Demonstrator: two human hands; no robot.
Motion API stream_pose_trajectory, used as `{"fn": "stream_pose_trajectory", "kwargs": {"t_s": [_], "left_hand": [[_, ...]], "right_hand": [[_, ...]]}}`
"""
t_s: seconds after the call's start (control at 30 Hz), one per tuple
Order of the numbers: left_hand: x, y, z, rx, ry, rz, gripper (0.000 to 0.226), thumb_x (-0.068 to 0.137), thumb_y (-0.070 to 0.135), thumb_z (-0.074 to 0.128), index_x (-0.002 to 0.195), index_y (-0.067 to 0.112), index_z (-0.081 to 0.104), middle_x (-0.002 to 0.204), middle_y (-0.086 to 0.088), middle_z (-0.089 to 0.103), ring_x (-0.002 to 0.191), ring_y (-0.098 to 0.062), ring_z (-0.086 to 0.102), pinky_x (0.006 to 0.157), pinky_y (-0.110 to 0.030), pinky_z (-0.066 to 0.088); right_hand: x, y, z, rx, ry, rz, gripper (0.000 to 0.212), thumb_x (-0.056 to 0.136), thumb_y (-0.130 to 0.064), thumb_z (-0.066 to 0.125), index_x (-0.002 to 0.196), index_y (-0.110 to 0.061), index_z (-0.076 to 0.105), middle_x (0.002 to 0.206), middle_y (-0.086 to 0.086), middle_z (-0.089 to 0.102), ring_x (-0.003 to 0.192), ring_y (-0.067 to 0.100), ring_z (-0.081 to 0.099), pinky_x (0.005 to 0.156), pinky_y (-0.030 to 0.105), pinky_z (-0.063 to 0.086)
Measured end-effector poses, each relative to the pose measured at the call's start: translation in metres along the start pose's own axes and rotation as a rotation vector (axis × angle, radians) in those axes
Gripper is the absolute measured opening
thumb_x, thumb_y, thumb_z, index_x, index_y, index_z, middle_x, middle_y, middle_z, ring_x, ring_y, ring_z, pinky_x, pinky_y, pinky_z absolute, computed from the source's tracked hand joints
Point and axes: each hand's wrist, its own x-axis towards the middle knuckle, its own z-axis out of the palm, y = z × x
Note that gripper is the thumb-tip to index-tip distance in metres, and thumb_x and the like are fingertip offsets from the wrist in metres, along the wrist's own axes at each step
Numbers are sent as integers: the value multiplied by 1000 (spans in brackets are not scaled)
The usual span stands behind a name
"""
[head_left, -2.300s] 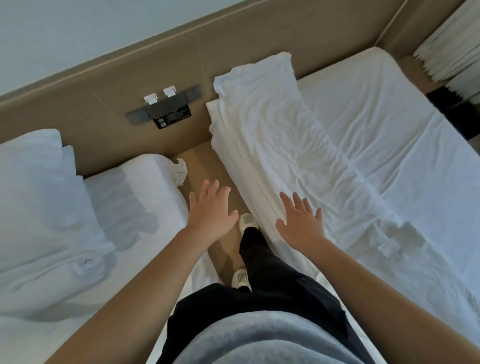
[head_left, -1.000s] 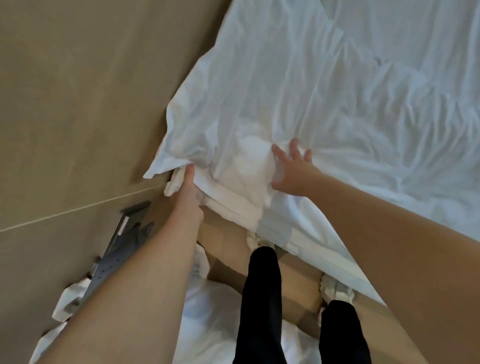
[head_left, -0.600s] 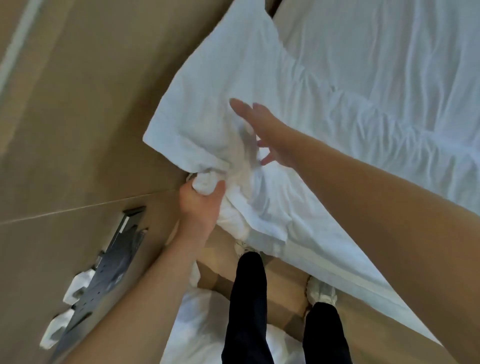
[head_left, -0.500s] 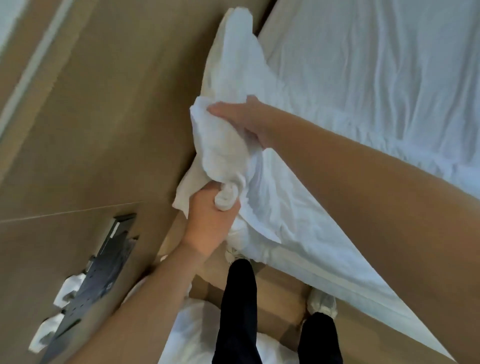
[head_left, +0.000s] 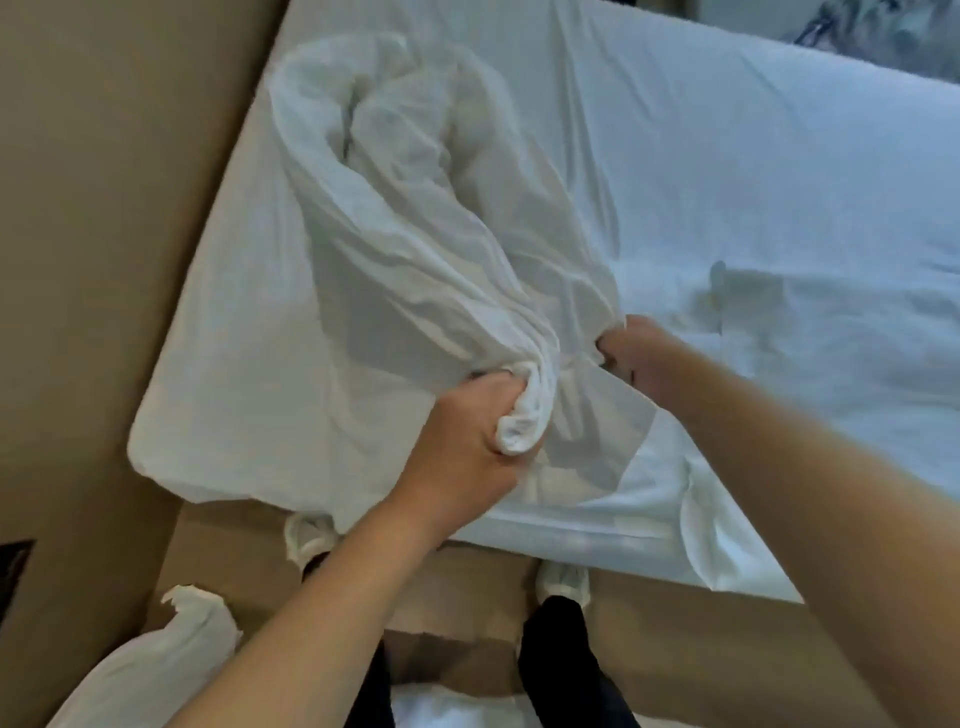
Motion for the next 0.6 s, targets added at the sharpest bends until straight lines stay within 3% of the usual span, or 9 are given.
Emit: {"fn": "stream_pose_trajectory", "kwargs": {"t_s": [0.07, 0.13, 0.2, 0.27, 0.3, 0.37, 0.43, 0.6], "left_hand": [[6, 20, 77, 46, -193, 126, 15, 79, 2, 64, 71, 10, 54, 69, 4, 53, 66, -16, 53, 72, -17, 38], [3, 25, 149, 99, -434, 143, 4, 82, 16, 58, 83, 12, 58, 82, -1, 60, 82, -23, 59, 83, -26, 41], [-7, 21, 206, 269, -706, -42, 26, 86, 34, 54, 107, 17, 56, 110, 1, 57, 108, -23, 54, 100, -36, 34], [-13, 13, 239, 431, -939, -353, 47, 90, 44, 53, 131, 22, 45, 134, 2, 44, 127, -21, 40, 109, -44, 26], [-16, 7, 248, 477, -990, -456, 54, 90, 45, 52, 137, 22, 40, 140, 1, 40, 132, -22, 36, 110, -44, 26], [-18, -7, 253, 534, -970, -539, 53, 92, 39, 50, 140, 20, 39, 143, -2, 39, 132, -23, 37, 108, -41, 31], [-9, -18, 248, 598, -916, -489, 47, 94, 33, 48, 138, 19, 42, 140, -2, 42, 127, -23, 41, 105, -40, 36], [69, -40, 245, 848, -797, -81, 44, 85, 14, 54, 129, 18, 47, 131, -6, 45, 123, -28, 43, 99, -41, 38]], "right_hand": [[-1, 57, -56, 146, 12, 79, 32, 91, 11, 37, 68, -6, 52, 49, 3, 49, 44, 15, 46, 35, 13, 35], [6, 121, -103, 289, -53, 213, 28, 94, -1, 41, 70, -7, 53, 48, 0, 52, 49, 16, 51, 41, 16, 40], [14, 186, -132, 297, -143, 390, 24, 96, -29, 49, 99, -9, 63, 82, 5, 66, 78, 21, 65, 66, 29, 53], [22, 235, -146, 273, -144, 483, 48, 95, -52, 48, 128, -18, 53, 123, 5, 59, 115, 30, 56, 91, 47, 48], [27, 253, -147, 290, -125, 495, 56, 94, -57, 48, 136, -20, 47, 134, 4, 53, 123, 30, 50, 97, 51, 45], [29, 265, -140, 300, -124, 455, 62, 94, -57, 49, 144, -22, 39, 145, 2, 44, 130, 28, 45, 99, 49, 43], [31, 269, -127, 205, -144, 353, 64, 95, -52, 52, 148, -21, 34, 148, 4, 40, 131, 27, 44, 94, 42, 42], [47, 263, -92, -130, 35, 77, 62, 85, -53, 60, 135, -20, 47, 130, 3, 54, 111, 21, 57, 94, 42, 50]]}}
